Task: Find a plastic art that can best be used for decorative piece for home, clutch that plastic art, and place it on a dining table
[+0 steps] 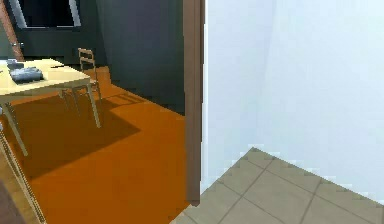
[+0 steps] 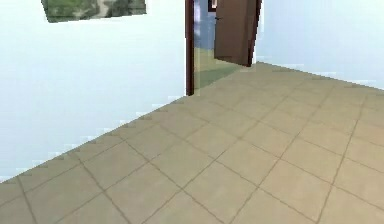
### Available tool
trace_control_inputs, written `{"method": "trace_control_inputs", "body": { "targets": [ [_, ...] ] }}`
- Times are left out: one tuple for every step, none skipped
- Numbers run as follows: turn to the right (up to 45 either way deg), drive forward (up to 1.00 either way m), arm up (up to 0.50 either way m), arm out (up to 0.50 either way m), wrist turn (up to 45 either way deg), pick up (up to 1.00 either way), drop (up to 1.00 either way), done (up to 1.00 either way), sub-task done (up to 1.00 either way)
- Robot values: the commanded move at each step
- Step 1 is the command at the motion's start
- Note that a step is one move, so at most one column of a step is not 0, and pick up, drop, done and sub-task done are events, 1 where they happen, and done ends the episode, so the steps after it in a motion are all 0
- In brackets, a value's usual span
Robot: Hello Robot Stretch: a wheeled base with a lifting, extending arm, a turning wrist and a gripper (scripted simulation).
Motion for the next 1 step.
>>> {"method": "trace_control_inputs", "body": {
  "targets": [
    [9.0, 0.0, 0.0, 0.0, 0.0, 0.0, 0.0, 0.0, 0.0]
  ]
}}
